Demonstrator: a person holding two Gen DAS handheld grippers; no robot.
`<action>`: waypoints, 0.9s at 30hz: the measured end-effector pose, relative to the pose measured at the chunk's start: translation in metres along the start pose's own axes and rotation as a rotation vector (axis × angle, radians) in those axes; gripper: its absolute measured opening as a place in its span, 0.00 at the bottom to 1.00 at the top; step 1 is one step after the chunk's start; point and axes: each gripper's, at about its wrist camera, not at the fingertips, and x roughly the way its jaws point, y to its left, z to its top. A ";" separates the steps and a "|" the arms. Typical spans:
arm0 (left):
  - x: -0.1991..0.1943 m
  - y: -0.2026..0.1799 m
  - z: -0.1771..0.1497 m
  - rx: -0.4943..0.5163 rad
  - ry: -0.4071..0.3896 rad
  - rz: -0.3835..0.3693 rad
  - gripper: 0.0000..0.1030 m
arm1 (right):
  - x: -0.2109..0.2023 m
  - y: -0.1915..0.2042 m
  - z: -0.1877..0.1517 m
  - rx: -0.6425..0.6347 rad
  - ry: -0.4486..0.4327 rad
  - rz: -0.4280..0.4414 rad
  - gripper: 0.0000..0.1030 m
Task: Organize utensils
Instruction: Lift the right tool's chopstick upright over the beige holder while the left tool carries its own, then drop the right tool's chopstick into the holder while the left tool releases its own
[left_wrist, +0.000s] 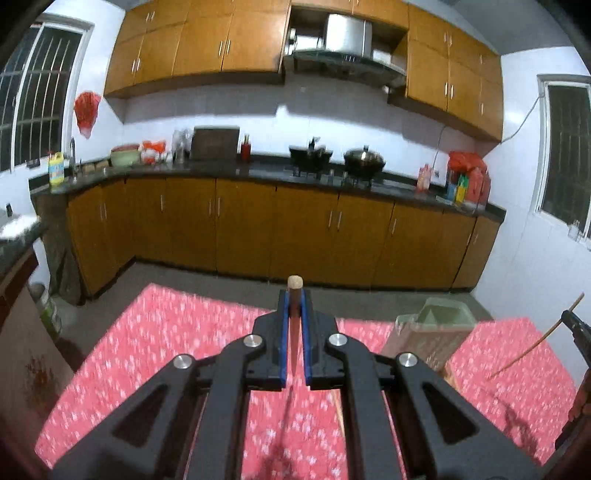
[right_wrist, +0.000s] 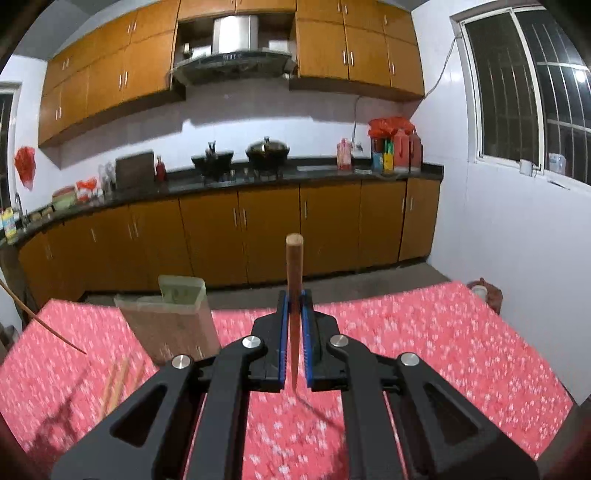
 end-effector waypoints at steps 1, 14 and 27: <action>-0.004 -0.002 0.007 0.004 -0.021 -0.006 0.07 | -0.005 0.001 0.014 0.016 -0.033 0.015 0.07; -0.021 -0.062 0.085 -0.049 -0.150 -0.261 0.07 | -0.013 0.045 0.080 0.071 -0.213 0.223 0.07; 0.038 -0.110 0.050 0.000 -0.020 -0.330 0.07 | 0.034 0.064 0.051 0.035 -0.111 0.228 0.07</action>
